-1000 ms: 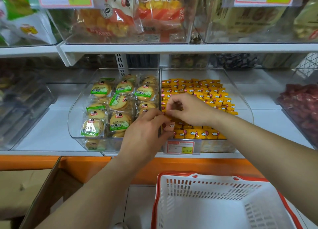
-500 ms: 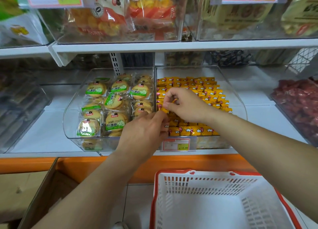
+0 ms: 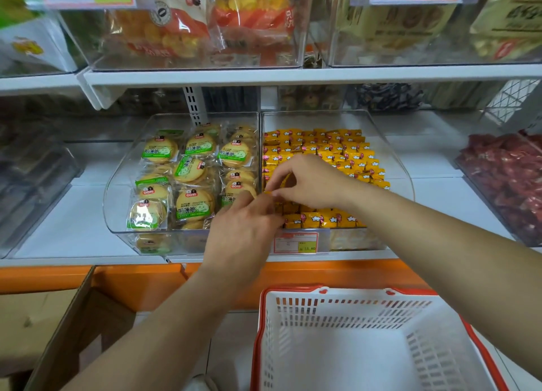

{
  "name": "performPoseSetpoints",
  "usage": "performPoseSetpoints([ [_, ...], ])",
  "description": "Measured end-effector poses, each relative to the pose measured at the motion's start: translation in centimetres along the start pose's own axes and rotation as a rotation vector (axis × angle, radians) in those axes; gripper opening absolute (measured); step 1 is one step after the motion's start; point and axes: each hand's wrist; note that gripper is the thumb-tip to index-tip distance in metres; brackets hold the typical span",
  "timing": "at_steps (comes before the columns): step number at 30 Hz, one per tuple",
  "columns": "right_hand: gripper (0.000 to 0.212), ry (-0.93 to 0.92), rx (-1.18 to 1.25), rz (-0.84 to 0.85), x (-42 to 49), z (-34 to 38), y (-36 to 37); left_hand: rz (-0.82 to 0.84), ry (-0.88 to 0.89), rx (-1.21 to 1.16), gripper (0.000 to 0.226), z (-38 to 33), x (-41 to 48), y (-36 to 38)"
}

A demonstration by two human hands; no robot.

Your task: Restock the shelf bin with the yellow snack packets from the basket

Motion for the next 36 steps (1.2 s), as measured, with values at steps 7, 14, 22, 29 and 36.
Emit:
performPoseSetpoints([
  [7, 0.009, 0.07, -0.25, 0.042, -0.2, 0.2, 2.3, 0.036, -0.053, 0.007, 0.023, -0.3, -1.8, 0.9],
  [14, 0.021, 0.078, -0.192, 0.073, -0.9, 0.3, 2.0, 0.157, -0.092, 0.077, 0.033, -0.7, -1.6, 0.0],
  [22, 0.058, 0.352, -0.236, -0.247, -10.2, -3.2, 1.2, 0.153, -0.093, -0.201, 0.053, -5.9, 0.5, 1.9],
  [29, 0.067, 0.511, -0.304, 0.079, -9.3, -5.1, 2.5, 0.394, -0.259, -0.118, 0.06, -5.8, 4.6, 5.4],
  [36, 0.063, 0.429, -0.402, -0.052, -9.2, -5.5, 2.1, 0.347, -0.233, -0.039, 0.057, -5.8, 5.5, 5.7],
])
Point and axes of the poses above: each hand's wrist, its own x-axis towards the middle knuckle, its own y-axis out of the palm, z = x × y, and after that the axes turned 12 degrees about -y, right-handed
